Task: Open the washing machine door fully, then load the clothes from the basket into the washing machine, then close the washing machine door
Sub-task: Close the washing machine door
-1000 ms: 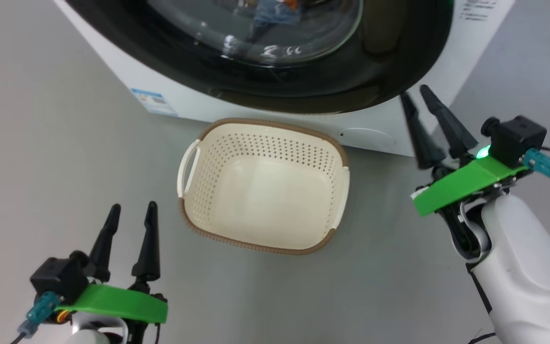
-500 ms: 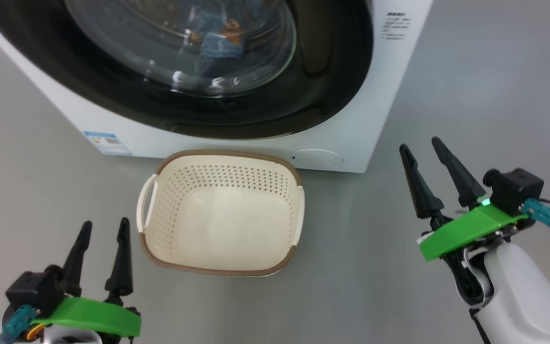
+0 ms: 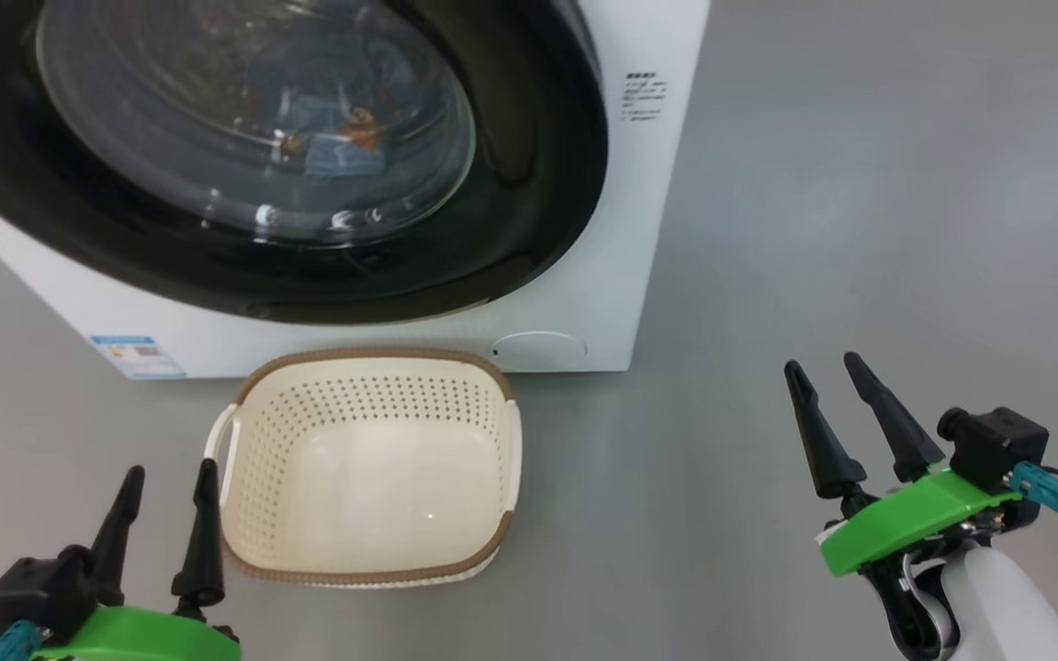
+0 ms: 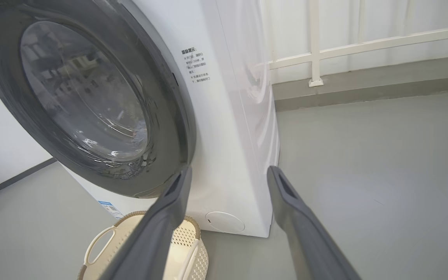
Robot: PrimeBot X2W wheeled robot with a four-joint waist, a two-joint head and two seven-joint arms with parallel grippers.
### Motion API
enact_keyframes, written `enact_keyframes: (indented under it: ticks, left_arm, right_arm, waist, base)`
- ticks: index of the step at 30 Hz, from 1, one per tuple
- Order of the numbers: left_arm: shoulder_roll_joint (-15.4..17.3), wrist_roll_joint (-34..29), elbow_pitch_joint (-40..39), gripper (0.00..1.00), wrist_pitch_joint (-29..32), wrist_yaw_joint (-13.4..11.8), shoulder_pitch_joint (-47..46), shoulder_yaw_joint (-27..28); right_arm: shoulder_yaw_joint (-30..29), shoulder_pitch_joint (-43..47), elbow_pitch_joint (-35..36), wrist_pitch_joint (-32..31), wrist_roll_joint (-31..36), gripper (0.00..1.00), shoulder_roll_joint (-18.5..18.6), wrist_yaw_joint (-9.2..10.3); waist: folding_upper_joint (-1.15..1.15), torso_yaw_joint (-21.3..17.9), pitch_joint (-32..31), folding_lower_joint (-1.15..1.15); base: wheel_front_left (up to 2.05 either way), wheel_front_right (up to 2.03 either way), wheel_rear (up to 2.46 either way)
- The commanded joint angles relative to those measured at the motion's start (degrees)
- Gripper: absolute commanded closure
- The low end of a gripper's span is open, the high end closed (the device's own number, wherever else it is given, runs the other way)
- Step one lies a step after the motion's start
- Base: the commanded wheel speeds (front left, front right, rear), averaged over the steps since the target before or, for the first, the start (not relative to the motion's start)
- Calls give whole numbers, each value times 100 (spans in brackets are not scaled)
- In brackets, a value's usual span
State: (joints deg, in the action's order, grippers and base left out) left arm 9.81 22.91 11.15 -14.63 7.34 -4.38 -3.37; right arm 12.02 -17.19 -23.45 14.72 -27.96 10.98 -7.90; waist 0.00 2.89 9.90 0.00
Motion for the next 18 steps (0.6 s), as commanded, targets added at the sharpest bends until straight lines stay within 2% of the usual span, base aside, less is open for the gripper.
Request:
enact_keyframes:
  ticks: [1, 18]
  left_arm:
    - [148, -37, -98, 0, -37, 14, -37, 237]
    - [215, -54, 43, 0, -37, 14, 317, 474]
  right_arm:
    - [86, 112, 163, 28, -10, 0, -5, 42]
    - [-170, 744, 250, 28, 5, 0, 58, 42]
  waist:
    - [0, -182, -168, 0]
    - [0, -668, -562, 0]
  base:
    - [0, 0, 0]
    - [0, 0, 0]
